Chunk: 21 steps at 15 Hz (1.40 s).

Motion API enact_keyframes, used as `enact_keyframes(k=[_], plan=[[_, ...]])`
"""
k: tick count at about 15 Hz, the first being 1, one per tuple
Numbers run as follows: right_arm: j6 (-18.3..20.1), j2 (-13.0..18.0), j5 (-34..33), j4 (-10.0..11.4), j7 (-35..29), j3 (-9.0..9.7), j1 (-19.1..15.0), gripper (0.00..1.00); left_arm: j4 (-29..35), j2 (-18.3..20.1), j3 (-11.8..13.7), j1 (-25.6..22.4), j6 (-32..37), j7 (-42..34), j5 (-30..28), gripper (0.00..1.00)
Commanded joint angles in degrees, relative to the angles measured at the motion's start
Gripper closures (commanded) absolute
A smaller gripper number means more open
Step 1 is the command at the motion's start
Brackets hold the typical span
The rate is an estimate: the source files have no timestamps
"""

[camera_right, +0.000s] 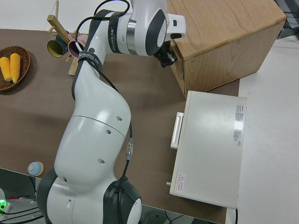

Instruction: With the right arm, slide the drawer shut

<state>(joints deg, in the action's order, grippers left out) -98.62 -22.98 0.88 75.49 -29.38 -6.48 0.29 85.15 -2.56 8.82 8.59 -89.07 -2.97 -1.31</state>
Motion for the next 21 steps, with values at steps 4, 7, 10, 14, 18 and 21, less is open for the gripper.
enact_keyframes(k=[4,7,10,14,18,21], plan=[[-2.6,-0.6,-0.9,-1.0,2.3,0.24,-0.4,1.000,-1.1,-0.7,0.9,1.0,0.0,-0.4,0.8,0.00],[-0.5,0.4,-0.4,-0.8,2.4,0.33,1.5,1.000,-1.1,-0.7,0.9,1.0,0.0,-0.4,0.8,0.00],[3.5,1.4,-0.8,-0.5,3.2,0.33,5.0,1.000,-1.1,-0.7,0.9,1.0,0.0,-0.4,0.8,0.00],[8.0,6.4,-0.8,3.2,12.5,0.06,7.9,1.000,-1.1,-0.7,0.9,1.0,0.0,-0.4,0.9,0.00],[10.2,12.3,-0.8,7.8,17.0,0.06,7.7,1.000,-1.1,-0.7,0.9,1.0,0.0,-0.4,0.8,0.00],[11.4,16.2,-0.7,9.7,22.4,0.15,6.9,1.000,-1.1,-0.7,0.9,1.0,0.0,-0.4,0.8,0.00]])
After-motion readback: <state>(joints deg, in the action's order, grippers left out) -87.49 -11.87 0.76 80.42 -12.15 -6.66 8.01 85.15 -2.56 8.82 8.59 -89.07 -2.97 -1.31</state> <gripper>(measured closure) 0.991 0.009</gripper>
